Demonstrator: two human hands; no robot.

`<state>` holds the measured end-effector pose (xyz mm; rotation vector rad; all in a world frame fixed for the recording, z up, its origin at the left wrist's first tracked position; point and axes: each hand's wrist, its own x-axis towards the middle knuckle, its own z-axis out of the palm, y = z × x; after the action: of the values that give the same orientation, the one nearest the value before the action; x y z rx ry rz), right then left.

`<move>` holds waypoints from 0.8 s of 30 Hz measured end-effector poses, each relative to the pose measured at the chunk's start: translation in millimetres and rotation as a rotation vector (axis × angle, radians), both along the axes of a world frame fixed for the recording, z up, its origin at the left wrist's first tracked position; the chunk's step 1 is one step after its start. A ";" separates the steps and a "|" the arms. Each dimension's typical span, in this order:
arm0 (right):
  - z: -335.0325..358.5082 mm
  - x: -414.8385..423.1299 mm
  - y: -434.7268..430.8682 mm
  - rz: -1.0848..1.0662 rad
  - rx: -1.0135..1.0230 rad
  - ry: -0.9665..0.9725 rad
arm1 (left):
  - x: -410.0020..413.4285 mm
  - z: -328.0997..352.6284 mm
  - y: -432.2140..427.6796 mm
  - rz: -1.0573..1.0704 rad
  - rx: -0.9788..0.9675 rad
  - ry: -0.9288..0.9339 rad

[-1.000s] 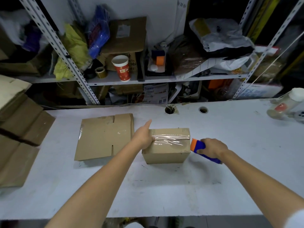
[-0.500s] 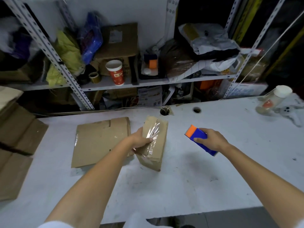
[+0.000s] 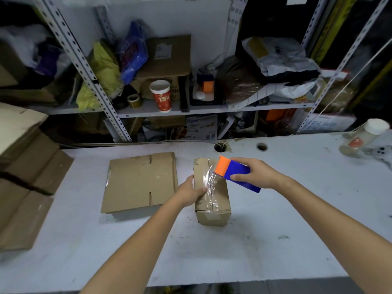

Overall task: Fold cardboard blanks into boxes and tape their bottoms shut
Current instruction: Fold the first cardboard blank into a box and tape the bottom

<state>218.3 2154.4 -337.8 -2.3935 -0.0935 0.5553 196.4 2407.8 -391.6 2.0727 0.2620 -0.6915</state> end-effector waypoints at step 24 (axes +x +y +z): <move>57.1 22.2 -7.1 0.275 -0.264 0.040 | 44.4 48.4 45.4 0.472 -0.317 -0.101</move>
<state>240.6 2147.3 -280.7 -2.6425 -0.3564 0.7848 240.8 2453.2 -343.3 1.6516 0.5270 -0.3148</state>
